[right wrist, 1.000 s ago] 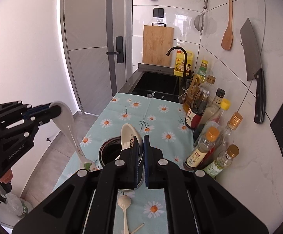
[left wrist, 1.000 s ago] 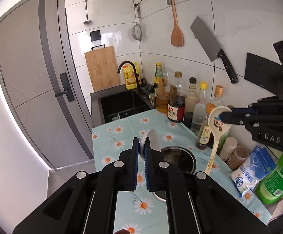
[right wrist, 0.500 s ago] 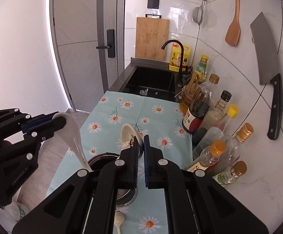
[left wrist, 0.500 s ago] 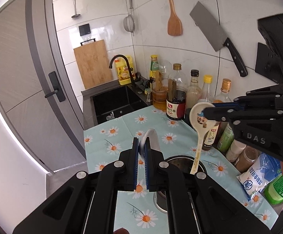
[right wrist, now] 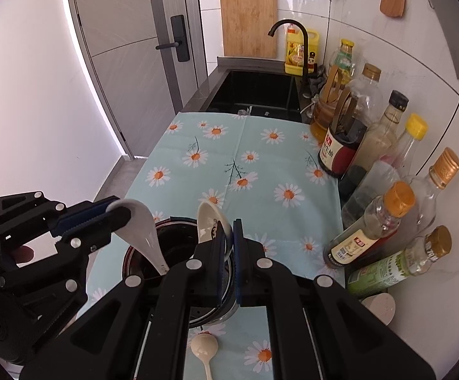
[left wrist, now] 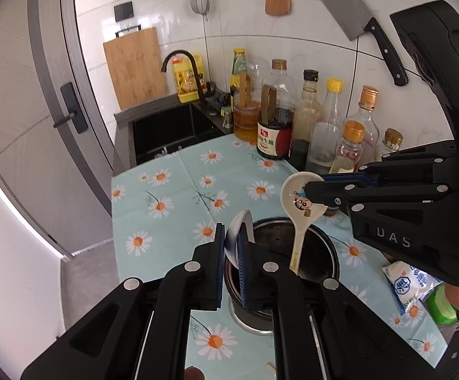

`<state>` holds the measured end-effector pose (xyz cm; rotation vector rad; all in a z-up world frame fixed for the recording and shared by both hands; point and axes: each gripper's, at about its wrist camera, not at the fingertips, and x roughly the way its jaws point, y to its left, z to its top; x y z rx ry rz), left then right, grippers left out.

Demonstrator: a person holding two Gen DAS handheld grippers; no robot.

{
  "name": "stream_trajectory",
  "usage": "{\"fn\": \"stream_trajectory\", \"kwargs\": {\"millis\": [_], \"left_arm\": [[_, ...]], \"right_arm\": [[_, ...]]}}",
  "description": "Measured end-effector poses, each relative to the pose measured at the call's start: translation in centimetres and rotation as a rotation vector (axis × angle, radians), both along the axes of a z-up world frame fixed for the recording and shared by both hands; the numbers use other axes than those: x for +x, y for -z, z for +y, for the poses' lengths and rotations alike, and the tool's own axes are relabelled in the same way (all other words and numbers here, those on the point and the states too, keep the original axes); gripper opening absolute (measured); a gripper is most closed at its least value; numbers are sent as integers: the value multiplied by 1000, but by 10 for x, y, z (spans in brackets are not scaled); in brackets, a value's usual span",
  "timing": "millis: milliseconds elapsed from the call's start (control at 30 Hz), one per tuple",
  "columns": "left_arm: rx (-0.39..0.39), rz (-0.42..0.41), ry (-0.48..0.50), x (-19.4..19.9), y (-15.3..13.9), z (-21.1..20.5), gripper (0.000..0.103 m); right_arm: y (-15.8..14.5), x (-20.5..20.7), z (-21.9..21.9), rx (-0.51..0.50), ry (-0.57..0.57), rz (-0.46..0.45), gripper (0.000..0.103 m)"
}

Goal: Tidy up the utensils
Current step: 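Lift the white spoons with both grippers and carry them over the black holder, then open both grippers to drop the spoons into the black holder, then lower the right gripper onto the cream spoon beside the holder and grasp it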

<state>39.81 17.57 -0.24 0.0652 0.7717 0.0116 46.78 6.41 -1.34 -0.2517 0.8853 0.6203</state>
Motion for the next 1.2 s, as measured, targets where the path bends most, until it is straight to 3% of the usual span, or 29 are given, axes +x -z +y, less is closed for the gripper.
{"fn": "stream_trajectory", "kwargs": {"millis": [233, 333, 367, 967, 1200], "left_arm": [[-22, 29, 11, -6, 11, -3, 11], [-40, 24, 9, -9, 10, -3, 33], [-39, 24, 11, -10, 10, -4, 36], [-71, -30, -17, -42, -16, -5, 36], [-107, -40, -38, -69, -25, -5, 36]], "right_arm": [[16, -2, 0, 21, -3, 74, 9], [18, -5, -2, 29, -1, 88, 10], [19, -5, -2, 34, -2, 96, 12], [-6, -28, -27, 116, 2, 118, 14], [-18, -55, -45, 154, -12, 110, 20]]}}
